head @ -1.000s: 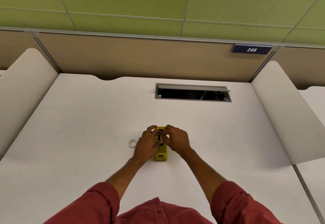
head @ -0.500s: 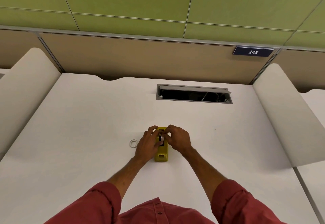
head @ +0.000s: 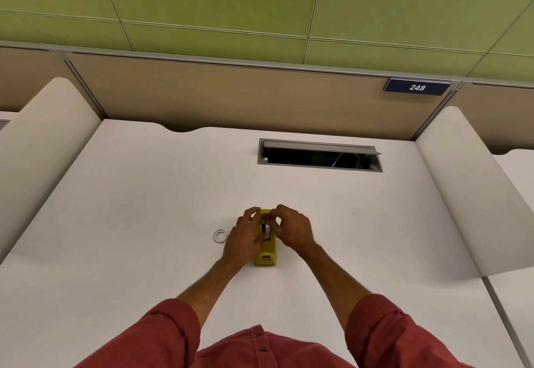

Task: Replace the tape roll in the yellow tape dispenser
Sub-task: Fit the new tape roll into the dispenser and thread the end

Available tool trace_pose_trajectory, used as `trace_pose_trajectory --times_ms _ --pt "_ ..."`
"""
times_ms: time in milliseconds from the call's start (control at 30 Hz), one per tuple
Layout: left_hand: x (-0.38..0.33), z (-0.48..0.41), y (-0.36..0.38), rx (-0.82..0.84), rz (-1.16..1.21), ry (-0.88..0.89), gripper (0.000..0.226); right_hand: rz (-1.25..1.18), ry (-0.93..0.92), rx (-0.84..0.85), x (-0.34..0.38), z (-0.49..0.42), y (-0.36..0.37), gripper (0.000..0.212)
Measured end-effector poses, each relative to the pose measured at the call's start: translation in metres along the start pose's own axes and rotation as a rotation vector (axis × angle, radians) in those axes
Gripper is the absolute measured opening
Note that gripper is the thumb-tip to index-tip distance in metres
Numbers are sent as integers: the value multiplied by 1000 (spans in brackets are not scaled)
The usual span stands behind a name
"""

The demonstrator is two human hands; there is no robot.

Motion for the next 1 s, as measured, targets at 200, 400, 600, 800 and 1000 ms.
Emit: trace_pose_trajectory --times_ms 200,400,600,800,1000 --pt "0 -2 -2 5 39 -10 47 -4 -31 36 -2 3 -3 21" --pt "-1 -2 -3 16 5 8 48 -12 -44 63 -1 4 -2 20" --pt "-3 -3 -3 25 -28 21 50 -25 11 30 -2 1 -2 23" --pt "-4 -4 -4 33 -35 13 50 -50 44 30 -3 -1 -1 21" --pt "-4 -4 -4 47 -22 13 51 -80 68 38 -3 -1 -3 20"
Point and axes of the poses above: each hand's wrist, its own z-axis away from the middle knuckle, its own y-axis out of the palm, x = y × z, the point moved 6 cm from there along -z, towards the middle knuckle, and after that the axes turned 12 degrees about -x, right-handed, at the moved point
